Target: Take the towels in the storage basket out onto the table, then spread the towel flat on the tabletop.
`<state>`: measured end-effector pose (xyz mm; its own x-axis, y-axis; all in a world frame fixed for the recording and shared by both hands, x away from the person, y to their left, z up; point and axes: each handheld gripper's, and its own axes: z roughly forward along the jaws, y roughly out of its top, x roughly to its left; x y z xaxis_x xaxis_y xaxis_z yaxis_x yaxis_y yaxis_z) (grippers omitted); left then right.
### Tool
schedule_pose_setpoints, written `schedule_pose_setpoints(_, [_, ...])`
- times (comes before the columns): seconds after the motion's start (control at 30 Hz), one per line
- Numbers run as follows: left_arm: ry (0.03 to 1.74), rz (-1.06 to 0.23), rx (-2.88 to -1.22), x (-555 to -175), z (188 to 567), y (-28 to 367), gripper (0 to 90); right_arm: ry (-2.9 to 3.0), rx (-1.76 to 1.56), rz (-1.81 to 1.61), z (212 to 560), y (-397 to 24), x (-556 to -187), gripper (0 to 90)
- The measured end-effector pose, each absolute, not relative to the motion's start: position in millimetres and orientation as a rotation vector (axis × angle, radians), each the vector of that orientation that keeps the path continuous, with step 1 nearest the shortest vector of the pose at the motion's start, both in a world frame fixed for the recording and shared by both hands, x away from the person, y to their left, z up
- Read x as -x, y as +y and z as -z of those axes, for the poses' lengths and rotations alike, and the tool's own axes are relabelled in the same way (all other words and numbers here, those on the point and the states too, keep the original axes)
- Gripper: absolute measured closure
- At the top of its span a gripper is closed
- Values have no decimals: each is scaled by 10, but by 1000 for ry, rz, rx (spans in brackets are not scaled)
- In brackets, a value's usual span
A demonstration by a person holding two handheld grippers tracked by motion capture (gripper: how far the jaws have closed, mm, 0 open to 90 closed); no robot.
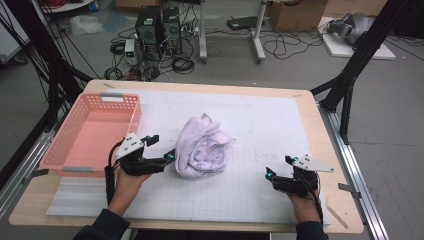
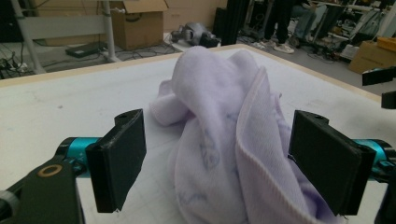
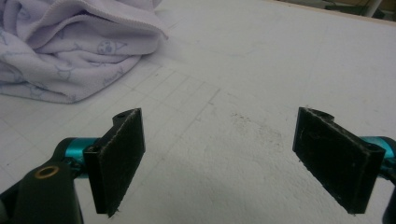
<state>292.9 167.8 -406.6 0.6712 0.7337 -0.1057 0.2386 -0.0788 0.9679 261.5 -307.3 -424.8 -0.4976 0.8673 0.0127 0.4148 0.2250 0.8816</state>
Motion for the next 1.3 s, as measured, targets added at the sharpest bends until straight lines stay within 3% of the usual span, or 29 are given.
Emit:
schedule_pose_setpoints(0.57, [861, -500, -1612, -2959, 4198, 1853, 176, 2021, -1212, -1233, 4282, -3102, -2708, 156])
schedule_pose_setpoints(1.3, [860, -489, -1637, -2990, 4232, 1778, 186, 2025, -1183, -1232, 4276, -3073, -2694, 156])
